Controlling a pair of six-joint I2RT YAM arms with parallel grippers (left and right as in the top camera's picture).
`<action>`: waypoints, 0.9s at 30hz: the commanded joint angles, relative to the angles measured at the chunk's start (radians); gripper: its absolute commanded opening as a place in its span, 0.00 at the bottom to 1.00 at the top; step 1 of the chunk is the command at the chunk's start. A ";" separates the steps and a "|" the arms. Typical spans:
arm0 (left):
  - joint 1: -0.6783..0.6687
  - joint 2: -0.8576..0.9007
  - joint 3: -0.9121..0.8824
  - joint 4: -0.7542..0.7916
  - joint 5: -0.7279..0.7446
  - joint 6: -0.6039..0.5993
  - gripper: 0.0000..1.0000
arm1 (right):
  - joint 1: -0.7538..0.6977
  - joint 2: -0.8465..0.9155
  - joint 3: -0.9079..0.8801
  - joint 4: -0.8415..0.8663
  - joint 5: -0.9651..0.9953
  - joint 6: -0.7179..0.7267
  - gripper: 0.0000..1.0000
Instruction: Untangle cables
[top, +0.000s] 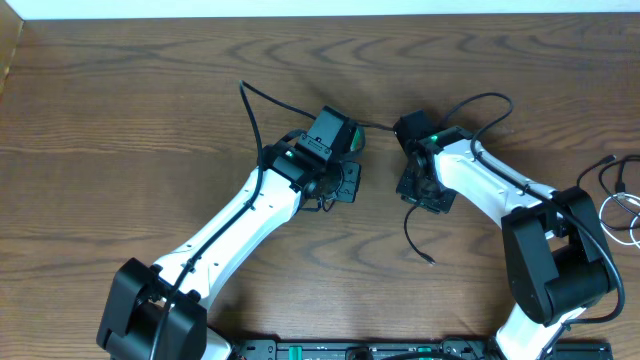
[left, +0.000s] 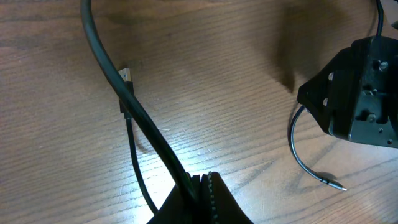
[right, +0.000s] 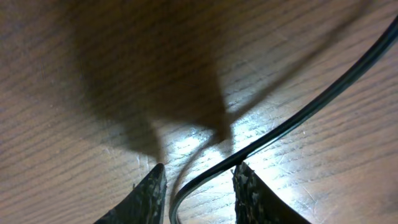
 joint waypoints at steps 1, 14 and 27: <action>-0.002 0.002 -0.008 -0.003 0.009 -0.002 0.07 | 0.005 0.012 -0.018 0.011 0.014 0.042 0.31; -0.002 0.002 -0.008 -0.003 0.009 -0.002 0.08 | 0.005 0.012 -0.076 0.033 0.008 0.083 0.09; -0.002 0.002 -0.008 0.007 0.010 -0.027 0.08 | 0.005 -0.016 -0.055 0.072 -0.069 -0.081 0.01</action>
